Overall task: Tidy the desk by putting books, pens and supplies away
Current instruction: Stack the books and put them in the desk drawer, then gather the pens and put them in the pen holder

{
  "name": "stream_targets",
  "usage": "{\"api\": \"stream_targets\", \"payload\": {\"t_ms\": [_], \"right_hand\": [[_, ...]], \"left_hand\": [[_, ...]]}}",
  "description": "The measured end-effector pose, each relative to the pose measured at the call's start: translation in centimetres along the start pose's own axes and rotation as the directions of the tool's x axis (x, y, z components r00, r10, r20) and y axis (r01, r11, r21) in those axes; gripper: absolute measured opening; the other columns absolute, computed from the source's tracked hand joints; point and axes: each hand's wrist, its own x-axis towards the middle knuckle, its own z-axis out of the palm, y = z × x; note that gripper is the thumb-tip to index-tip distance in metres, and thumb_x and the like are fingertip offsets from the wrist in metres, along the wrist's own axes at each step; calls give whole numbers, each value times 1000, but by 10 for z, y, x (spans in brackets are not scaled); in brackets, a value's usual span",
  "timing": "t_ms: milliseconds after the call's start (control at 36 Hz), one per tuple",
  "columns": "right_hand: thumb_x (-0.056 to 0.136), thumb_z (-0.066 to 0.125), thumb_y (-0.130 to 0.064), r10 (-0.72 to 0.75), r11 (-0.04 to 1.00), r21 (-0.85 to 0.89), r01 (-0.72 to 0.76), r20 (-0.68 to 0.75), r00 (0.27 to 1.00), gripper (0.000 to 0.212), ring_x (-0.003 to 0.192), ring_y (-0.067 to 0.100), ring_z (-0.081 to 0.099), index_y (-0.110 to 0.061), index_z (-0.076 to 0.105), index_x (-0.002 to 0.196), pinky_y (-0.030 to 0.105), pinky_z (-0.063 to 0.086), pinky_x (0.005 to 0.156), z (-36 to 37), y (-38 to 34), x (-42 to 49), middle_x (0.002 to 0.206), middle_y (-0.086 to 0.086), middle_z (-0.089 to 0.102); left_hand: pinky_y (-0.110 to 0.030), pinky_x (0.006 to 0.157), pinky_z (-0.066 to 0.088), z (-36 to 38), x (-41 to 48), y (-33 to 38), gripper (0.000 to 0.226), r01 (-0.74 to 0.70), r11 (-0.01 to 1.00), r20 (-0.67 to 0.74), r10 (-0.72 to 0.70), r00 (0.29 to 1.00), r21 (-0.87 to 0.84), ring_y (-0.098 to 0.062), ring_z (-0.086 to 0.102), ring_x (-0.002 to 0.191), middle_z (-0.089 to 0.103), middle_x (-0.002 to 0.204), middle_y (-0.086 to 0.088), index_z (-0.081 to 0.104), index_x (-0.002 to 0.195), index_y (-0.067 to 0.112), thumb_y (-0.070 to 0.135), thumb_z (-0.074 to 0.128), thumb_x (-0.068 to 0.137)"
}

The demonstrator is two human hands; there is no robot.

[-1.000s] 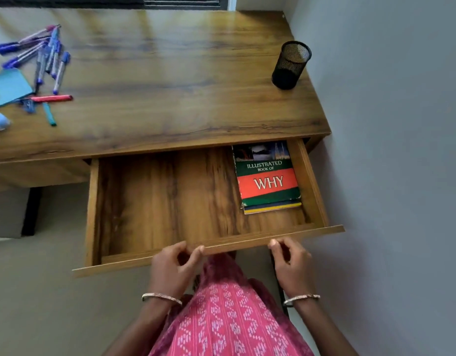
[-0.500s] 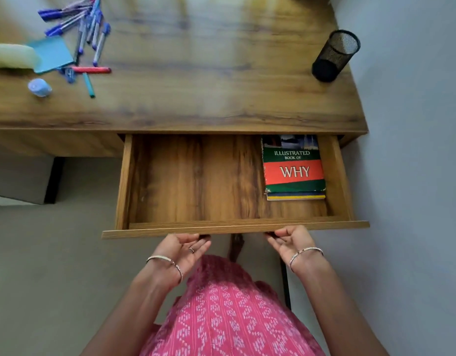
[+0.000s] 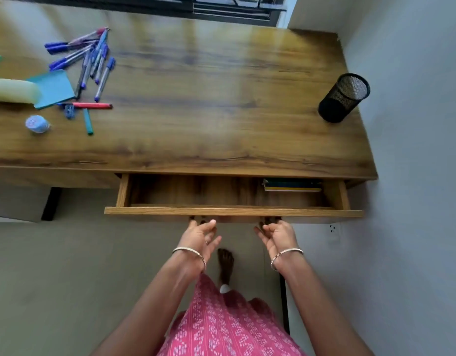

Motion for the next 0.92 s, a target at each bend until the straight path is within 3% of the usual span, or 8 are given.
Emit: {"api": "stream_targets", "payload": {"t_ms": [139,250,333,472,556,667,806,917], "right_hand": [[91,35,18,-56,997,-60,57,26,998,58,85,14,50,-3,30,145,49,42,107,22,-8,17,99,7,47],[89,39,19,-95,978,-179,106,67,993,43,89,13,54,-12,48,117,46,41,104,35,-20,31,121,14,53],[88,41,19,-122,957,-251,148,116,986,52,110,21,56,-22,46,120,44,42,102,45,-29,42,140,12,45],[87,49,12,-75,919,-379,108,102,992,28,79,13,52,0,53,112,47,45,96,49,-36,58,117,14,57],[85,52,10,-33,902,-426,73,100,994,19,73,10,47,-9,53,90,38,41,84,51,-39,64,82,1,46],[86,54,8,-20,888,-454,73,120,993,26,73,10,47,-17,47,80,38,41,85,52,-39,67,79,1,48],[87,52,9,-75,871,-476,123,117,990,23,75,11,51,-12,53,96,41,47,87,49,-46,63,84,4,53],[81,59,-12,-198,718,-674,173,41,979,6,79,25,64,-9,64,82,50,56,85,44,-58,62,87,10,69]], "left_hand": [[-44,114,33,36,17,-2,82,-77,985,-52,85,995,152,-29,45,132,34,150,-17,-1,154,26,-8,45,95],[-30,87,47,49,45,5,80,-113,967,-116,143,983,228,-18,54,89,52,112,-8,10,154,25,-8,50,93],[-32,105,39,48,62,13,87,-123,945,-108,162,981,303,-19,51,112,48,128,-18,6,154,32,-5,54,92],[-44,117,29,51,73,21,97,-189,897,-47,226,973,399,-22,30,143,14,159,-14,-3,151,42,-10,53,90],[-42,118,25,50,74,22,101,-220,870,-7,249,968,441,-16,19,146,7,161,-5,-6,151,41,-14,52,88],[-41,118,27,41,77,24,101,-194,866,-3,220,976,462,-17,18,147,10,161,-6,-1,152,40,-15,52,86],[-45,115,32,30,73,31,89,-166,848,1,191,982,504,-21,31,143,25,157,-7,15,154,30,-14,52,86],[-43,111,39,13,72,45,61,-182,803,-4,223,975,568,-22,48,129,46,145,-4,39,146,14,-4,54,90]]}}
